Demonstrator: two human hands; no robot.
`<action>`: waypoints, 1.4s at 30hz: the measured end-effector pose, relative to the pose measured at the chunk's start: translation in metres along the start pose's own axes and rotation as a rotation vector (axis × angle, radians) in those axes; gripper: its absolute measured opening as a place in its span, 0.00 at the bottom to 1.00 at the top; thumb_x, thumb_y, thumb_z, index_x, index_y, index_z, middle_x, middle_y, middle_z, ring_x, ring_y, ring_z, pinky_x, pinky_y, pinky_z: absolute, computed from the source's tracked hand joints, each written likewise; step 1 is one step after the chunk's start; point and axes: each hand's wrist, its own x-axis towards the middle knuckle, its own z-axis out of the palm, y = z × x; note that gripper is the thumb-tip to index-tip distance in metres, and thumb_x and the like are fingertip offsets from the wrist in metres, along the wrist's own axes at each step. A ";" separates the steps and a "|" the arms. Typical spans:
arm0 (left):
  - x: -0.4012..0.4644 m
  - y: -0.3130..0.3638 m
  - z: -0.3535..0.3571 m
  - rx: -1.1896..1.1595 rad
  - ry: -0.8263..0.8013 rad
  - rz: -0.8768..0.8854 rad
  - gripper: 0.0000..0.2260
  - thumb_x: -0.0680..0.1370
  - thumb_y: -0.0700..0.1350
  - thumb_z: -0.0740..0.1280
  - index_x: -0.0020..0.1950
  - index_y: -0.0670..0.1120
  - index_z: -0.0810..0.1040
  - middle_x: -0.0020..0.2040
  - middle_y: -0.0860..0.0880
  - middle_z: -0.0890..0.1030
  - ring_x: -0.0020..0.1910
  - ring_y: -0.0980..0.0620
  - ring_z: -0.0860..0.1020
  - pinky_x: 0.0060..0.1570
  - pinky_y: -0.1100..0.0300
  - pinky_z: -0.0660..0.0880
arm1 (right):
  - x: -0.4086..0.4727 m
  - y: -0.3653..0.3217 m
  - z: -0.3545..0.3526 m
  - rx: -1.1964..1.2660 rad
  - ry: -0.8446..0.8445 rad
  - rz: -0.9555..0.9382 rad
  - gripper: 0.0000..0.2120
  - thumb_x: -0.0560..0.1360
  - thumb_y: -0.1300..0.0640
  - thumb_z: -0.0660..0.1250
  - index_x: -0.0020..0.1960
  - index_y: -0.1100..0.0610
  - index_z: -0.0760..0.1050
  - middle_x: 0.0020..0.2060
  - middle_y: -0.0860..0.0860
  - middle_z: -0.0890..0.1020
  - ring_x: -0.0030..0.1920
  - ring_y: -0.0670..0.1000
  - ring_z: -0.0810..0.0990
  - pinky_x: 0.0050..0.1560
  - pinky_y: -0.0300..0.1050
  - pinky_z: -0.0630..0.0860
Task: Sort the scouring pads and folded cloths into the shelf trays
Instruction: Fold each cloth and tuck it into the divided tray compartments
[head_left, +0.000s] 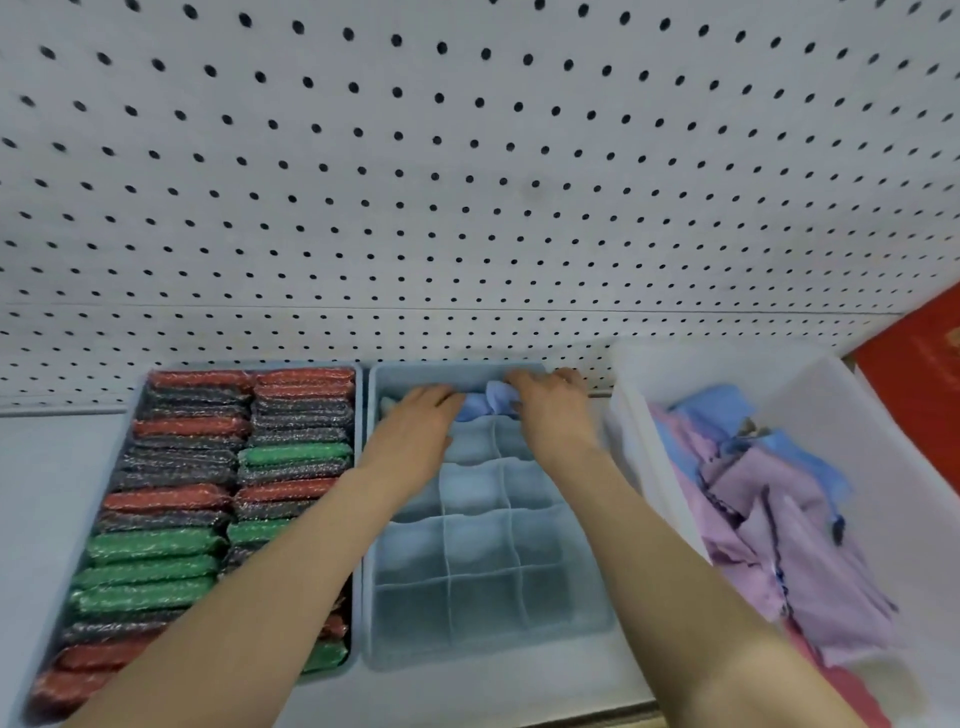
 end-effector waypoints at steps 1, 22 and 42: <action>0.000 -0.001 0.001 0.001 0.010 0.005 0.24 0.76 0.36 0.66 0.73 0.44 0.68 0.73 0.46 0.68 0.71 0.45 0.65 0.66 0.51 0.67 | 0.000 -0.001 0.002 -0.029 0.000 -0.012 0.19 0.68 0.67 0.64 0.56 0.53 0.73 0.42 0.51 0.82 0.46 0.56 0.80 0.63 0.46 0.60; -0.007 -0.005 0.004 -0.065 0.033 -0.035 0.26 0.76 0.34 0.65 0.73 0.48 0.69 0.72 0.50 0.70 0.70 0.47 0.66 0.65 0.51 0.70 | 0.013 -0.014 -0.003 -0.137 -0.183 -0.150 0.16 0.70 0.66 0.67 0.57 0.58 0.73 0.49 0.54 0.81 0.50 0.57 0.79 0.40 0.46 0.67; -0.008 0.134 -0.028 -0.314 0.156 -0.029 0.14 0.78 0.41 0.67 0.64 0.48 0.79 0.58 0.48 0.80 0.57 0.49 0.77 0.54 0.61 0.68 | -0.101 0.174 -0.037 0.448 -0.315 0.231 0.16 0.77 0.54 0.67 0.33 0.55 0.67 0.27 0.49 0.67 0.35 0.51 0.69 0.30 0.44 0.60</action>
